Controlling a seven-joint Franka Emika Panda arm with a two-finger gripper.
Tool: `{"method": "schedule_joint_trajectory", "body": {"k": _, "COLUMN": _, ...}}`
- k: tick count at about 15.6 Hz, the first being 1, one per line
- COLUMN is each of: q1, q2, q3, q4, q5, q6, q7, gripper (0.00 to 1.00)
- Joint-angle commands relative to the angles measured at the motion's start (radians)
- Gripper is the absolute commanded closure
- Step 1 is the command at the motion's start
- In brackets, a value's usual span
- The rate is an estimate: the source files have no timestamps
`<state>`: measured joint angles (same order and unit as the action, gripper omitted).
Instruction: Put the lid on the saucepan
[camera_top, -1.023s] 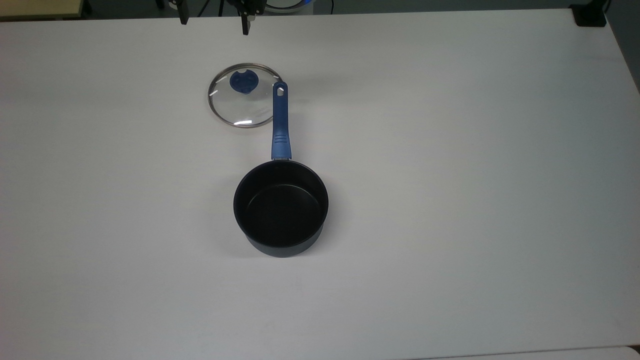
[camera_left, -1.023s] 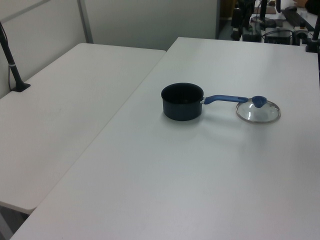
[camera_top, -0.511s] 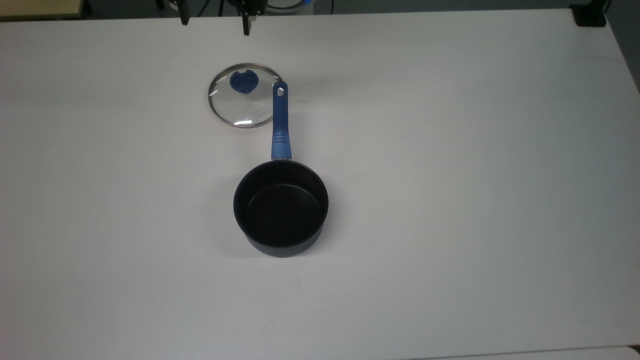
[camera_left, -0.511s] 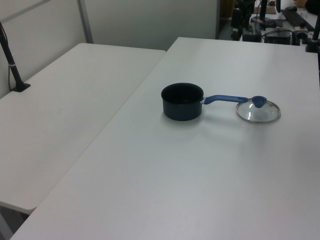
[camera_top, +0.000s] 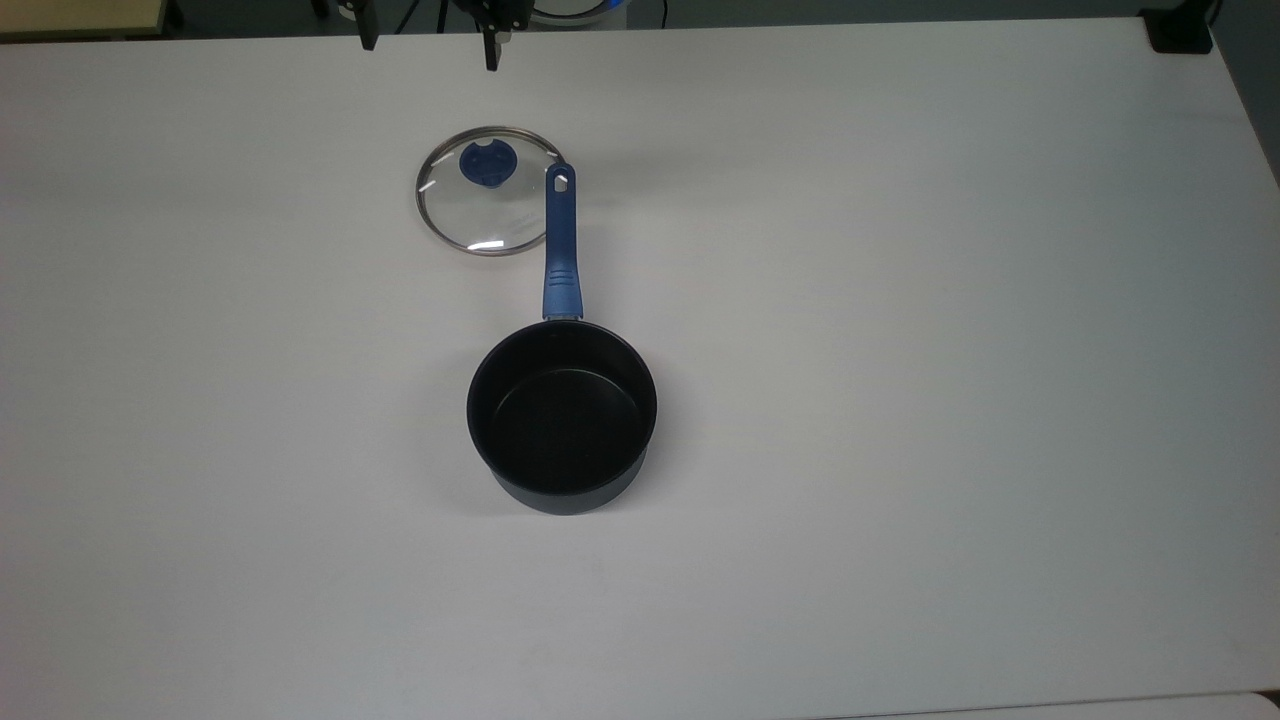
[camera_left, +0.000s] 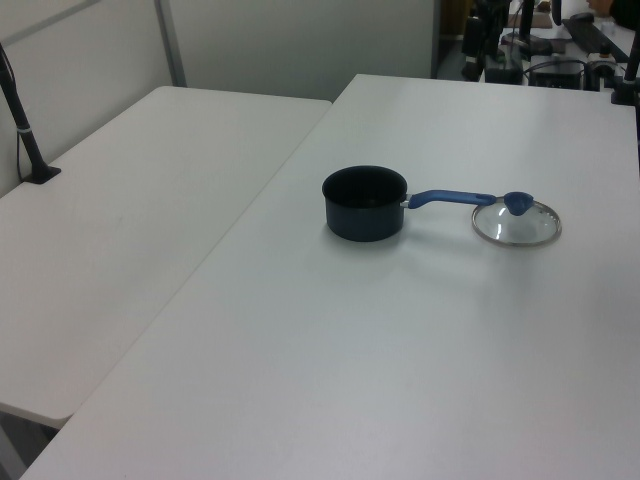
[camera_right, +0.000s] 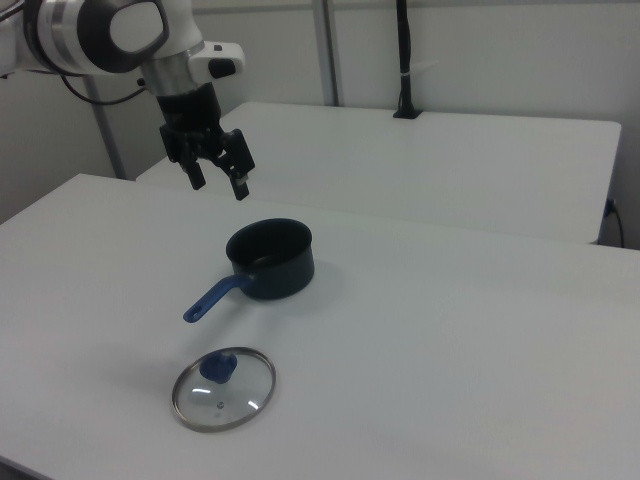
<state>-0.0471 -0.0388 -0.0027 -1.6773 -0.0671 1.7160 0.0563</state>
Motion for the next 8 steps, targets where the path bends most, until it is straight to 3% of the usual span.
{"method": "schedule_joint_trajectory", "body": {"k": 1, "q1": -0.022, "q2": -0.004, "q3": -0.019, "q4": 0.001, "q5": 0.000, "q6": -0.044, "q7": -0.255, "gripper": 0.00}}
{"method": "schedule_joint_trajectory", "body": {"k": 4, "q1": -0.056, "q2": -0.010, "q3": -0.019, "q4": -0.076, "q5": -0.051, "q6": -0.095, "q7": -0.455, "gripper": 0.00}}
{"method": "schedule_joint_trajectory", "body": {"k": 8, "q1": -0.062, "q2": -0.015, "q3": -0.017, "q4": -0.260, "q5": -0.069, "q6": 0.011, "q7": -0.416, "gripper": 0.00}}
